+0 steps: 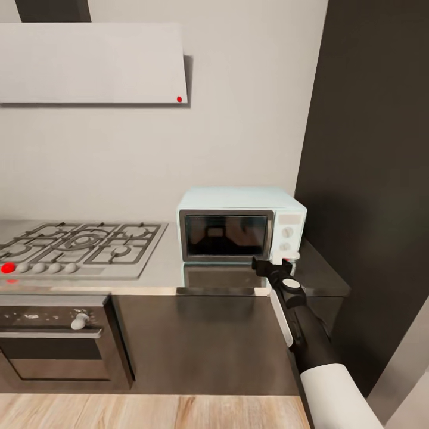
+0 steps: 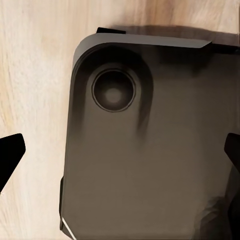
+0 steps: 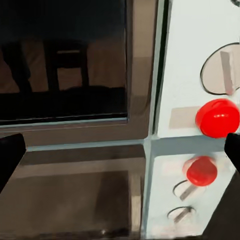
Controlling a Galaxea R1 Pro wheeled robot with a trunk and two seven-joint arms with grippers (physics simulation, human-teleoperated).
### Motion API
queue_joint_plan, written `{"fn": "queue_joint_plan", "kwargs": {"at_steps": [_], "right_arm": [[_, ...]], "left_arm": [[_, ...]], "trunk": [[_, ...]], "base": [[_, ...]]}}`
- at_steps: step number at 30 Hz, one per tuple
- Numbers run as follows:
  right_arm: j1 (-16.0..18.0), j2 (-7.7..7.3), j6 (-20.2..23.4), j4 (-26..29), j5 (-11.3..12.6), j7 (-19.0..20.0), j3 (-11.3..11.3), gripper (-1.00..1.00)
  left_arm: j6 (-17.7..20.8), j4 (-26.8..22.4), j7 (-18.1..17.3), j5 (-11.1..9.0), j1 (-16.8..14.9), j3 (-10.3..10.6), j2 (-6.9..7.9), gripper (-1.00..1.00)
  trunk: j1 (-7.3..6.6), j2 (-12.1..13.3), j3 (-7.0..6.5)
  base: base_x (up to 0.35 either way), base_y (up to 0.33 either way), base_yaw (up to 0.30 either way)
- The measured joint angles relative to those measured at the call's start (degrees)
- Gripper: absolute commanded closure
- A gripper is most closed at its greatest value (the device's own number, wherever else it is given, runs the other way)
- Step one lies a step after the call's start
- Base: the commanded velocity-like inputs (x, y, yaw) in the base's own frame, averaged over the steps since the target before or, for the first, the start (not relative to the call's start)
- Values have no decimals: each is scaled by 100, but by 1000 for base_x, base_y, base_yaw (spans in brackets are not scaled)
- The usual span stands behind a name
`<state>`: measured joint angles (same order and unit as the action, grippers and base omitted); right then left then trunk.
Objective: In the kitchen, take the popcorn bag from the countertop, put it into the microwave, and heat it until the popcorn is cooked so the cooked popcorn ends up inside the bag.
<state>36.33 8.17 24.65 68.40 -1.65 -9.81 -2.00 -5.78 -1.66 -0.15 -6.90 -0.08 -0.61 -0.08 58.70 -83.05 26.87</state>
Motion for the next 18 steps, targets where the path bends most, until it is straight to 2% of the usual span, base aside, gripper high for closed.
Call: {"fn": "queue_joint_plan", "kwargs": {"at_steps": [5,7,8,11,18], "right_arm": [[0,-25,-10,0,-202,60,-6,-100],[1,-103,-9,0,-260,312,-4,-100],[2,-231,-7,1,-291,595,-3,-100],[2,-335,-7,0,-317,758,-1,-100],[1,-354,-6,-1,-320,790,6,-100]], "left_arm": [[1,0,-1,-3,0,1,0,-100],[1,0,-1,-3,0,0,0,-100],[1,-1,-1,-3,0,0,0,-100],[1,0,-1,3,0,0,0,-100],[1,0,-6,14,0,7,0,-100]], "trunk": [[3,0,0],[3,0,0],[3,0,0],[3,0,0],[3,0,0]], "base": [[44,0,0],[4,0,0],[1,0,0],[0,0,0],[0,-18,0]]}}
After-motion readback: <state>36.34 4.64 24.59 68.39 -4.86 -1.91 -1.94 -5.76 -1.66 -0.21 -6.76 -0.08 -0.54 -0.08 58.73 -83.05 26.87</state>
